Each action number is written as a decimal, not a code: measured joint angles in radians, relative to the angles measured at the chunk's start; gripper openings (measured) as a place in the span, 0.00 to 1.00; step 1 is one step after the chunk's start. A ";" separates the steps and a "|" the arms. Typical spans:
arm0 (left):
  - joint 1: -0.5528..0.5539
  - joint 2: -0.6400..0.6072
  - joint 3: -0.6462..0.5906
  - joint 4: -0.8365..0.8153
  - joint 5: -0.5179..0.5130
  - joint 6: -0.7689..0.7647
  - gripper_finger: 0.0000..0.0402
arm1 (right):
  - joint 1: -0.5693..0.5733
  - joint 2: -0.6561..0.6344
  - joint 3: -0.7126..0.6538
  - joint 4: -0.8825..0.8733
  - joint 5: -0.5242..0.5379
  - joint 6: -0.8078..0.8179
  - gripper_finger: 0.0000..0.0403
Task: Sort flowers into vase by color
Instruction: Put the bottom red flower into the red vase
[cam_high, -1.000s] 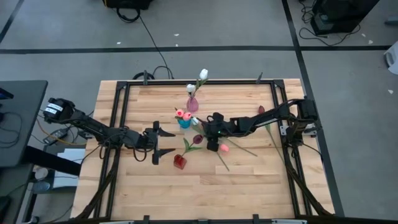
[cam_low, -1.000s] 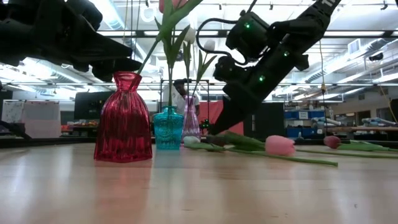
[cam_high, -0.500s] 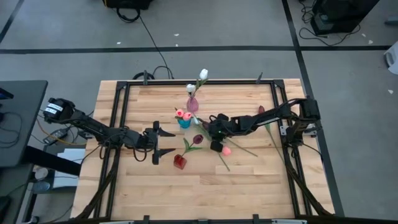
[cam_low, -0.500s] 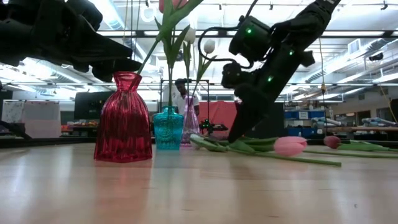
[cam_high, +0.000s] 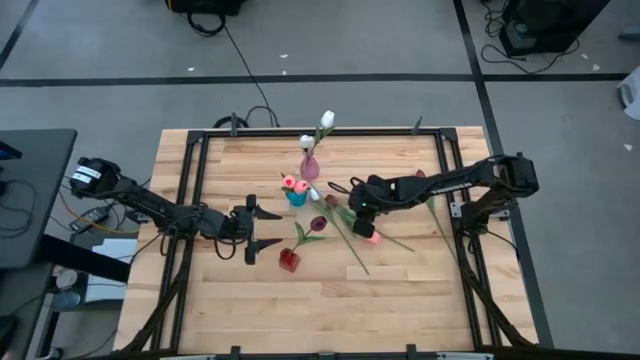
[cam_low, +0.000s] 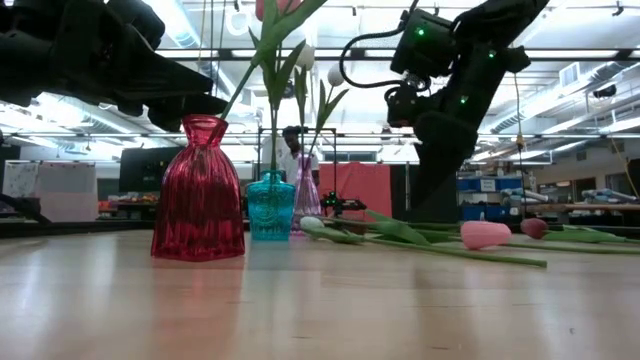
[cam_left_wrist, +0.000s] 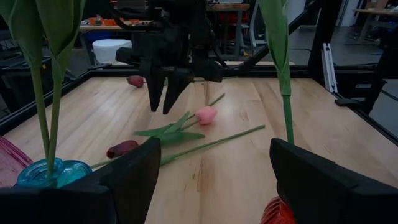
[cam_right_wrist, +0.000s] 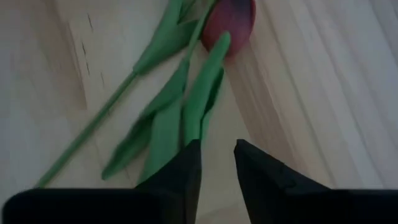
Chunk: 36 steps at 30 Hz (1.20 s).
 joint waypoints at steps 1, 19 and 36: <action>0.000 0.000 0.000 0.000 0.000 0.000 0.77 | 0.001 0.000 0.000 0.002 0.000 0.007 0.30; 0.000 0.000 0.000 0.000 0.000 -0.004 0.77 | 0.008 0.000 -0.060 -0.091 -0.105 0.108 0.35; 0.000 0.000 0.000 0.001 0.000 -0.004 0.77 | 0.084 0.000 -0.061 -0.202 -0.145 0.232 0.35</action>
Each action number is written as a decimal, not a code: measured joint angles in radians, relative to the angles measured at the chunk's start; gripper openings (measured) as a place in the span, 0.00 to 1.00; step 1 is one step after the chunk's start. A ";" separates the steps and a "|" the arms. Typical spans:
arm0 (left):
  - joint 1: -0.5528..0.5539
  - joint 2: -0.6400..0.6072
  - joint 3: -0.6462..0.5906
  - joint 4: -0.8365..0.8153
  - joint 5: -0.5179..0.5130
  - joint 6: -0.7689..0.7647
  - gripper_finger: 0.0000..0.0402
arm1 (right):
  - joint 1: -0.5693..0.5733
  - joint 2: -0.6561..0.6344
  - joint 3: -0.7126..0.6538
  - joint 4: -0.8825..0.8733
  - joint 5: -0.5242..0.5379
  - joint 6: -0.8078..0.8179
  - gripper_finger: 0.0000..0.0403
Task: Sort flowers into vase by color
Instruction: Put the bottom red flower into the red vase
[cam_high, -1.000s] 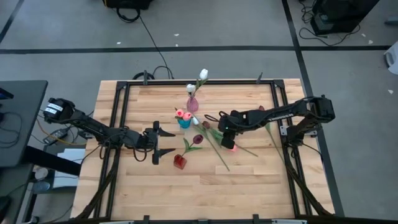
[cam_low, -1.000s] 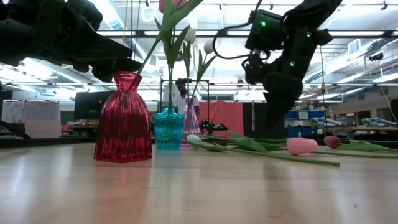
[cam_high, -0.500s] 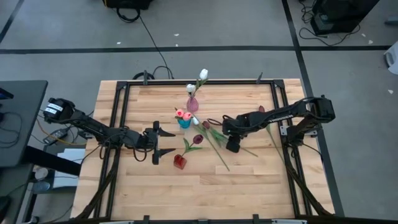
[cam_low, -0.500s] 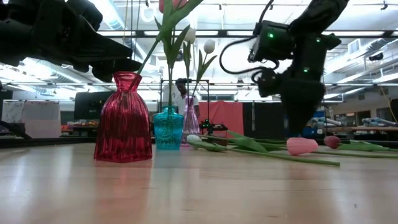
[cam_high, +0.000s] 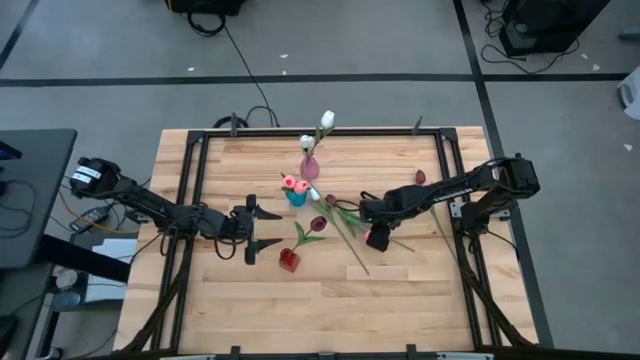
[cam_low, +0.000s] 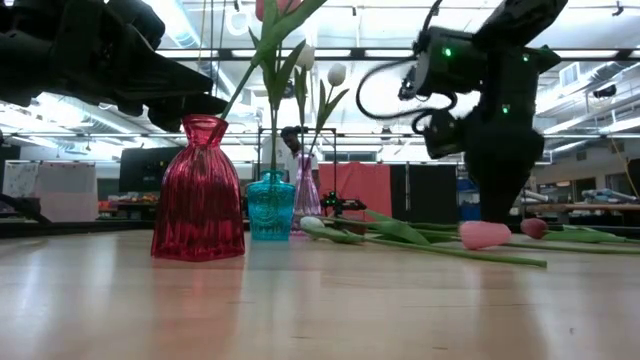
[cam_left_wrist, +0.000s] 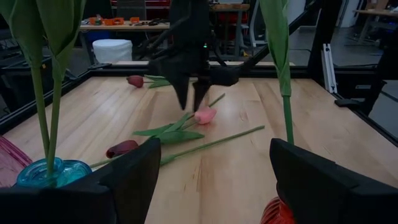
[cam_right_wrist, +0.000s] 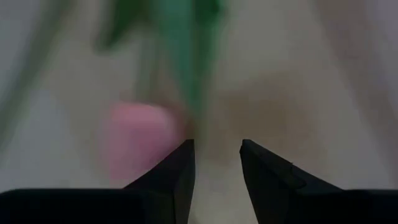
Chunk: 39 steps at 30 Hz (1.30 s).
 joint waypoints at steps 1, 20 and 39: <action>0.000 0.000 0.000 0.000 0.000 0.000 0.77 | 0.007 0.000 0.000 0.033 -0.048 -0.009 0.35; 0.000 0.000 0.000 0.001 0.000 0.000 0.77 | 0.006 0.000 -0.040 0.196 0.127 -0.086 0.35; 0.000 0.000 0.000 0.003 -0.005 0.016 0.77 | -0.065 0.001 -0.108 0.272 0.130 -0.102 0.03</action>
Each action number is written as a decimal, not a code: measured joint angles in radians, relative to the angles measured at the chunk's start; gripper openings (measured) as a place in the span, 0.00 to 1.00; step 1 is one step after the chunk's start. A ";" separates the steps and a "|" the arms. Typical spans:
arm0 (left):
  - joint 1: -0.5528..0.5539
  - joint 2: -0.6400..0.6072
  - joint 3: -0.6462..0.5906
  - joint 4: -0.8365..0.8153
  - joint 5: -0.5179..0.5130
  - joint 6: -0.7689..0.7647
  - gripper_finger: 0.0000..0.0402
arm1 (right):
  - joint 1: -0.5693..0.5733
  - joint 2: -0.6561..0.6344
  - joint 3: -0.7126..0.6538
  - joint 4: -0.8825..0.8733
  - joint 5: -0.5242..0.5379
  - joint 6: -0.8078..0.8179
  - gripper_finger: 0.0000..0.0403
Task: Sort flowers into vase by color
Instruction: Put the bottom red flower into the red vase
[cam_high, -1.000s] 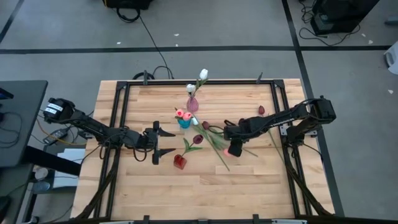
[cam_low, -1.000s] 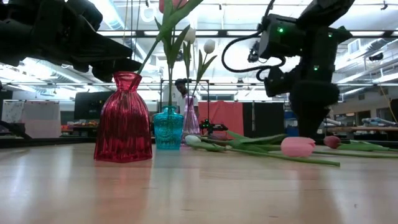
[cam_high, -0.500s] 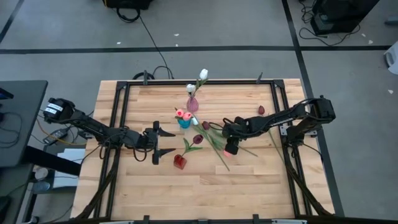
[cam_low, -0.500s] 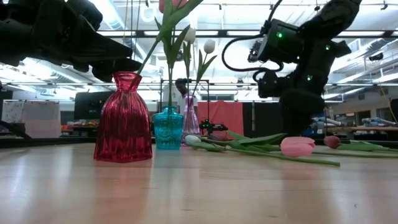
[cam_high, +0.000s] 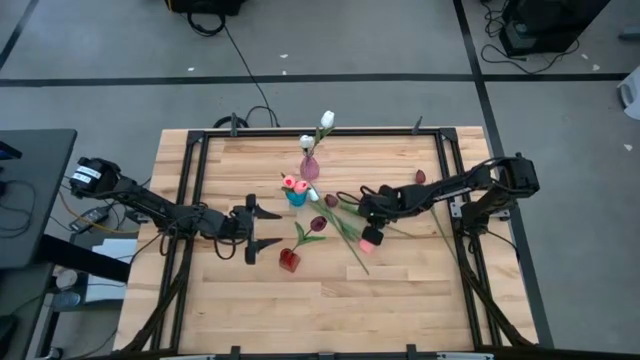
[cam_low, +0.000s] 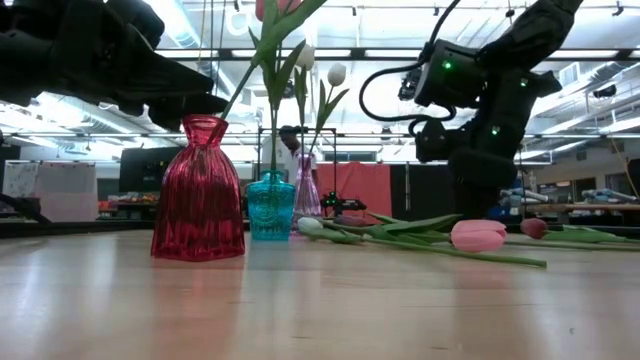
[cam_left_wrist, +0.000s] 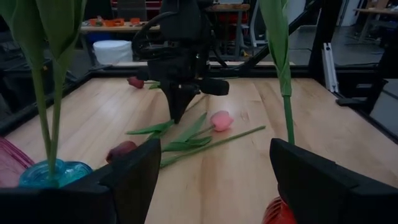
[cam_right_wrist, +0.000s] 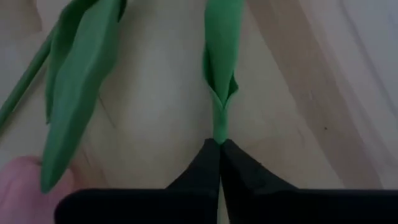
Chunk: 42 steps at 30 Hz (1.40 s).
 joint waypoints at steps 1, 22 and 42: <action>0.000 0.000 0.000 0.007 -0.013 0.015 0.77 | -0.005 -0.002 0.000 -0.001 -0.002 -0.003 0.03; -0.066 0.010 0.344 -0.519 -0.212 -0.135 0.77 | 0.041 -0.575 0.029 -0.094 0.179 -0.152 0.02; -0.119 0.008 0.777 -0.738 -0.412 -0.024 0.77 | 0.057 -0.602 -0.043 0.794 -0.128 -0.503 0.02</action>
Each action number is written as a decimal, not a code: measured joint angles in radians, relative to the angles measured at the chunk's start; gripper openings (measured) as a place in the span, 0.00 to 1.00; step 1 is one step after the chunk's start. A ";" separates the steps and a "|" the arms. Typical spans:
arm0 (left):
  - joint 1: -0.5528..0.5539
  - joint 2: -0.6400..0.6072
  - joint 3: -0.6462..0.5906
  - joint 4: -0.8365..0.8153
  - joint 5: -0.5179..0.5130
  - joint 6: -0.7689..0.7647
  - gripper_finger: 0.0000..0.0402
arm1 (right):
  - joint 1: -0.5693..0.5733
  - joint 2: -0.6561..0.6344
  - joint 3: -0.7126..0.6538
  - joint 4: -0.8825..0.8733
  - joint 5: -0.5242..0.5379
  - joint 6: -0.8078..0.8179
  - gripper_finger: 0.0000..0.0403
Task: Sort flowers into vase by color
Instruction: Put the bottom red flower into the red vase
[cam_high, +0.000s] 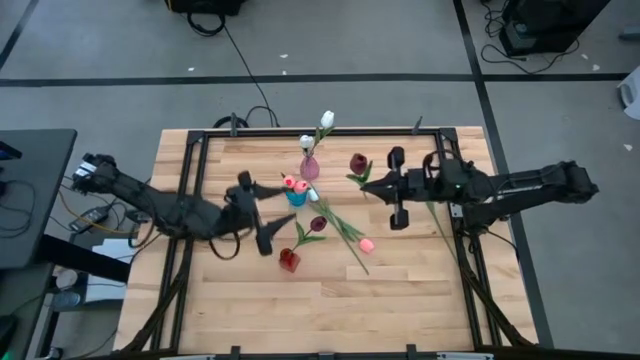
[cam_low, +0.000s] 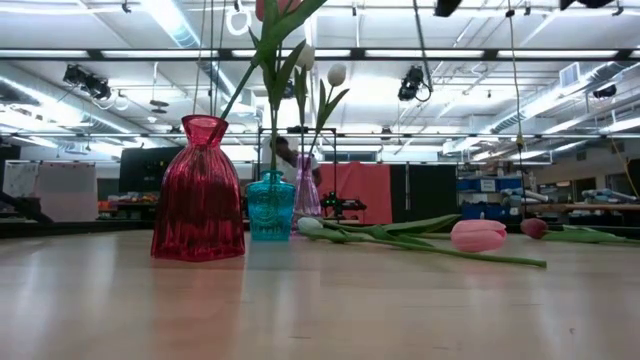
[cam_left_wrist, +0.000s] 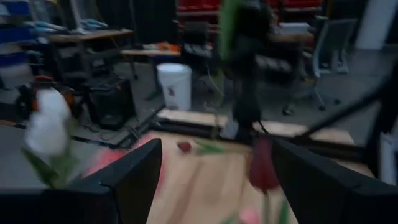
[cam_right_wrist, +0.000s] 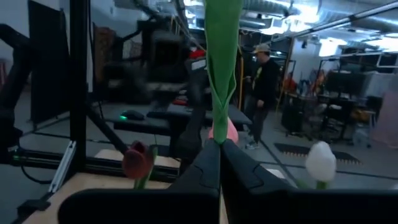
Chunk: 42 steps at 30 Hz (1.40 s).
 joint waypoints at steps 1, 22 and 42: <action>0.016 0.002 0.018 -0.001 0.002 0.011 0.77 | -0.005 0.024 0.014 0.011 -0.013 0.001 0.02; 0.218 0.188 0.241 0.005 0.300 0.117 0.75 | -0.028 0.385 0.469 0.015 -0.196 0.002 0.02; 0.230 0.190 0.240 0.047 0.334 0.180 0.04 | -0.026 0.438 0.509 0.033 -0.189 -0.001 0.07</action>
